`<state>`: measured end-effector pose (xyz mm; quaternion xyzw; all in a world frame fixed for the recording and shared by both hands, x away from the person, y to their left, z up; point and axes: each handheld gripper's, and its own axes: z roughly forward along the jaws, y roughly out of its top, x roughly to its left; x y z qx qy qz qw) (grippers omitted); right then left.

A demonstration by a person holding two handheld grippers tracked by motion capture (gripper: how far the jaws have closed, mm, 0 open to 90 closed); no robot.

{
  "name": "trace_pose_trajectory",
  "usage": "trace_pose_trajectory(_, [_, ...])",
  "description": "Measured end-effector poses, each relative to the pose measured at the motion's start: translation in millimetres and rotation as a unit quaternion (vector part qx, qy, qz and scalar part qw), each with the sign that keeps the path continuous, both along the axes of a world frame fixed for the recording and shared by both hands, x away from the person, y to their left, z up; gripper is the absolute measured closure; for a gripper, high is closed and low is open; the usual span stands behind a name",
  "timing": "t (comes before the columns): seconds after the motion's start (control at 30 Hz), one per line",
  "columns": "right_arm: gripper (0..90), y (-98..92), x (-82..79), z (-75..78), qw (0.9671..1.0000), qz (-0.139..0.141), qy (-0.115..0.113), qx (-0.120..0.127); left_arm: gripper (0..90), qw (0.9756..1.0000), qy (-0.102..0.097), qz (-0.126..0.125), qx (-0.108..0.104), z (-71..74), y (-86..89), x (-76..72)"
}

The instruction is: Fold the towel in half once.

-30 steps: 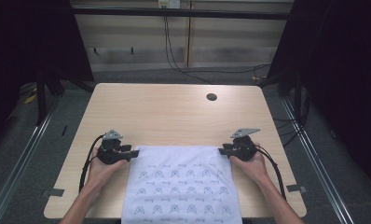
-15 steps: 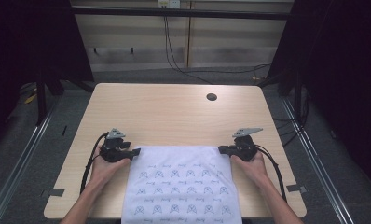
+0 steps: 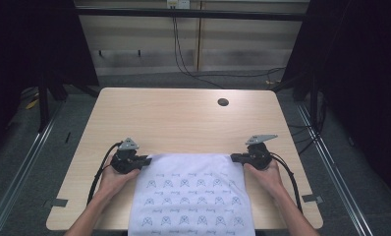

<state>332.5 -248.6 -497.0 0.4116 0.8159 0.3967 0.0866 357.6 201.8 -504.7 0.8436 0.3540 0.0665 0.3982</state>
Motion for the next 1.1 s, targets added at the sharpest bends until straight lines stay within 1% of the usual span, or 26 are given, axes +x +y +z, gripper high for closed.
trace_pose_trajectory(0.03, [87.2, -0.4, 0.2, -0.1, 1.0000, 0.000, 0.002, 0.003, 85.5, 0.9999, 0.009, 0.004, -0.008, -0.4, 1.8, 1.5])
trace_pose_trajectory(0.07, [87.2, -1.2, 0.4, -0.2, 1.0000, 0.004, 0.003, 0.006, 86.4, 0.9999, 0.010, 0.009, -0.008, -0.2, 3.0, 2.3])
trace_pose_trajectory(0.13, [87.2, -2.2, 0.3, 0.7, 0.9998, 0.006, 0.006, 0.017, 86.6, 0.9998, 0.014, 0.008, -0.012, -0.3, 5.1, 2.4])
trace_pose_trajectory(0.17, [87.2, -2.6, -0.3, 1.7, 0.9997, 0.007, 0.007, 0.022, 86.7, 0.9998, 0.014, 0.007, -0.011, 0.1, 6.6, 2.2])
trace_pose_trajectory(0.2, [87.2, -3.1, -1.1, 3.4, 0.9996, 0.007, 0.008, 0.026, 86.7, 0.9997, 0.017, 0.008, -0.016, 0.2, 7.2, 2.0])
trace_pose_trajectory(0.23, [87.2, -3.6, -1.3, 4.3, 0.9995, 0.007, 0.007, 0.030, 86.7, 0.9996, 0.018, 0.009, -0.017, 1.0, 8.2, 1.1])
trace_pose_trajectory(0.3, [87.2, -4.8, -2.8, 8.8, 0.9992, 0.006, 0.006, 0.040, 86.8, 0.9997, 0.013, 0.004, -0.022, 5.3, 9.1, -2.5])
trace_pose_trajectory(0.33, [87.3, -5.5, -3.8, 11.9, 0.9991, 0.008, 0.004, 0.041, 86.7, 0.9996, 0.010, 0.003, -0.027, 8.7, 9.9, -4.7])
trace_pose_trajectory(0.37, [87.3, -5.7, -5.1, 15.5, 0.9990, 0.007, 0.001, 0.045, 86.8, 0.9990, 0.011, 0.004, -0.042, 12.8, 11.2, -6.4])
trace_pose_trajectory(0.4, [87.3, -6.1, -6.3, 19.4, 0.9988, 0.011, -0.005, 0.047, 86.8, 0.9987, 0.009, 0.004, -0.050, 17.2, 11.8, -7.5])
trace_pose_trajectory(0.43, [87.3, -6.0, -7.2, 23.8, 0.9988, 0.012, -0.007, 0.047, 86.8, 0.9985, 0.003, 0.004, -0.054, 20.6, 12.0, -8.2])
trace_pose_trajectory(0.5, [87.4, -6.5, -6.2, 32.9, 0.9986, 0.014, -0.019, 0.047, 86.8, 0.9978, 0.005, 0.006, -0.066, 25.2, 13.6, -6.2])
trace_pose_trajectory(0.57, [87.5, -8.3, -3.3, 43.4, 0.9979, 0.008, -0.029, 0.058, 86.8, 0.9975, -0.005, 0.009, -0.070, 30.7, 15.3, -4.7])
trace_pose_trajectory(0.6, [87.5, -8.9, -1.2, 49.0, 0.9974, 0.006, -0.034, 0.062, 86.8, 0.9970, -0.009, 0.008, -0.077, 35.8, 17.2, -3.5])
trace_pose_trajectory(0.63, [87.5, -9.5, 1.6, 56.3, 0.9971, 0.007, -0.040, 0.064, 86.8, 0.9955, -0.013, 0.013, -0.093, 39.5, 20.0, -3.6])
trace_pose_trajectory(0.67, [87.5, -9.6, 3.3, 60.7, 0.9966, 0.009, -0.044, 0.068, 86.8, 0.9927, -0.016, 0.022, -0.117, 44.3, 23.3, -3.5])
trace_pose_trajectory(0.7, [87.6, -9.9, 5.1, 66.7, 0.9960, 0.012, -0.050, 0.073, 87.0, 0.9924, -0.024, 0.023, -0.119, 51.0, 26.2, -3.3])
trace_pose_trajectory(0.73, [87.6, -10.1, 6.4, 73.6, 0.9950, 0.013, -0.058, 0.080, 87.0, 0.9930, -0.029, 0.023, -0.113, 54.6, 27.1, -3.2])
trace_pose_trajectory(0.77, [87.6, -9.9, 7.4, 76.9, 0.9948, 0.014, -0.061, 0.081, 87.0, 0.9926, -0.033, 0.023, -0.114, 58.4, 28.5, -3.0])
trace_pose_trajectory(0.8, [87.7, -9.2, 8.5, 80.7, 0.9949, 0.016, -0.064, 0.077, 87.0, 0.9920, -0.033, 0.025, -0.120, 61.5, 30.1, -2.1])
trace_pose_trajectory(0.83, [87.7, -8.9, 9.9, 83.8, 0.9948, 0.016, -0.064, 0.077, 87.0, 0.9919, -0.034, 0.025, -0.120, 64.7, 30.6, -1.2])
trace_pose_trajectory(0.87, [87.7, -8.7, 11.3, 86.6, 0.9948, 0.017, -0.066, 0.076, 87.0, 0.9924, -0.040, 0.024, -0.114, 68.5, 30.8, -0.3])
trace_pose_trajectory(0.9, [87.7, -8.4, 12.8, 89.5, 0.9947, 0.015, -0.067, 0.076, 87.0, 0.9922, -0.043, 0.023, -0.114, 72.2, 30.9, 0.8])
trace_pose_trajectory(0.93, [87.7, -8.5, 14.4, 92.7, 0.9948, 0.014, -0.067, 0.076, 87.0, 0.9917, -0.048, 0.025, -0.117, 77.4, 30.9, 2.7])
trace_pose_trajectory(1.0, [87.7, -8.0, 18.0, 99.8, 0.9945, 0.010, -0.071, 0.076, 87.0, 0.9916, -0.055, 0.026, -0.114, 85.8, 30.7, 7.4])
trace_pose_trajectory(1.1, [87.7, -5.4, 25.5, 111.0, 0.9950, 0.006, -0.073, 0.067, 87.0, 0.9904, -0.066, 0.030, -0.118, 101.7, 31.1, 15.8])
